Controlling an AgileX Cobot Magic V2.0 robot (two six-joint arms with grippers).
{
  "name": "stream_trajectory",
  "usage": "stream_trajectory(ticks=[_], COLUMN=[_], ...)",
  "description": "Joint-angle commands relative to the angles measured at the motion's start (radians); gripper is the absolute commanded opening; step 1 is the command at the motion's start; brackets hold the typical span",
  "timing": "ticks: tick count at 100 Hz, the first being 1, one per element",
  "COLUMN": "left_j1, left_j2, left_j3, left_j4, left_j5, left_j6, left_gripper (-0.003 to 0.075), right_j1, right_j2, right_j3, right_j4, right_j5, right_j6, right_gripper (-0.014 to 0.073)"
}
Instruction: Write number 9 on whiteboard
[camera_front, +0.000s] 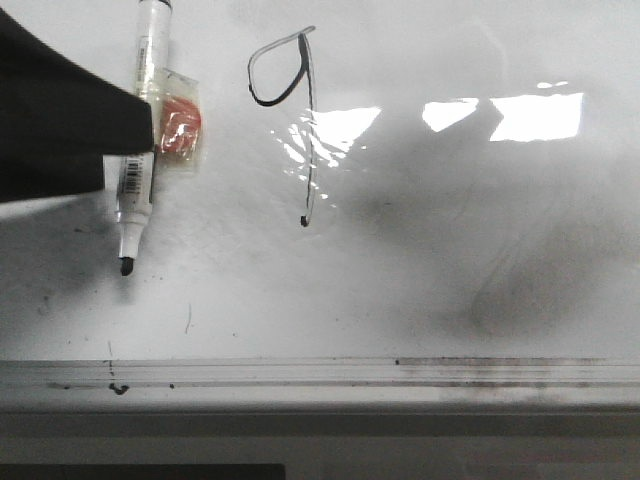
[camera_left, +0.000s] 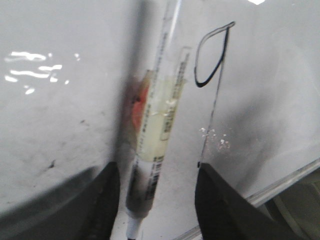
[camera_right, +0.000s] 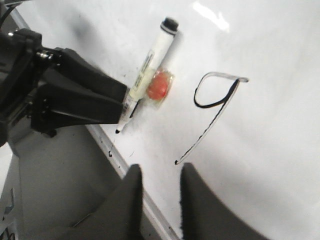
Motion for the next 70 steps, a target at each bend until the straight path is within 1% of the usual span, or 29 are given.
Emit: stream_trajectory(ticks=[1, 2, 4, 5, 8, 20, 31, 39, 47, 58, 70], left_j1=[-0.001, -0.001, -0.001, -0.001, -0.001, 0.001, 0.001, 0.001, 0.001, 0.001, 0.001], left_j2=[-0.089, -0.095, -0.116, -0.123, -0.159, -0.270, -0.361, -0.435, -0.506, -0.608, -0.702], left_j3=[-0.027, -0.027, -0.027, -0.027, -0.027, -0.027, -0.018, 0.017, 0.065, 0.152, 0.236], left_j4=[0.097, 0.109, 0.124, 0.128, 0.147, 0.223, 0.298, 0.356, 0.362, 0.367, 0.389], left_j5=[-0.055, -0.055, -0.055, -0.055, -0.055, -0.052, -0.030, -0.026, -0.026, -0.021, -0.020], left_j6=[-0.003, -0.003, -0.003, -0.003, -0.003, -0.001, -0.001, -0.001, -0.001, -0.001, -0.001], left_gripper=[0.0157, 0.0122, 0.0087, 0.0051, -0.0018, -0.0020, -0.0020, -0.0020, -0.0020, -0.0020, -0.0020], right_j1=[-0.005, -0.005, -0.005, -0.005, -0.005, -0.005, -0.005, -0.005, -0.005, -0.005, -0.005], right_j2=[-0.073, -0.083, -0.100, -0.105, -0.126, -0.235, -0.367, -0.468, -0.591, -0.753, -0.928], right_j3=[0.005, 0.014, 0.022, 0.031, 0.051, 0.154, 0.282, 0.373, 0.476, 0.593, 0.705], right_j4=[-0.037, -0.040, -0.044, -0.049, -0.058, -0.097, -0.132, -0.171, -0.198, -0.213, -0.212], right_j5=[-0.108, -0.118, -0.137, -0.143, -0.172, -0.295, -0.397, -0.458, -0.510, -0.533, -0.485], right_j6=[0.002, 0.002, 0.002, 0.002, 0.002, 0.002, 0.002, 0.002, 0.002, 0.002, 0.002], right_gripper=[-0.0067, -0.0065, -0.0065, -0.0065, -0.0065, -0.0065, -0.0065, -0.0065, -0.0064, -0.0064, -0.0064])
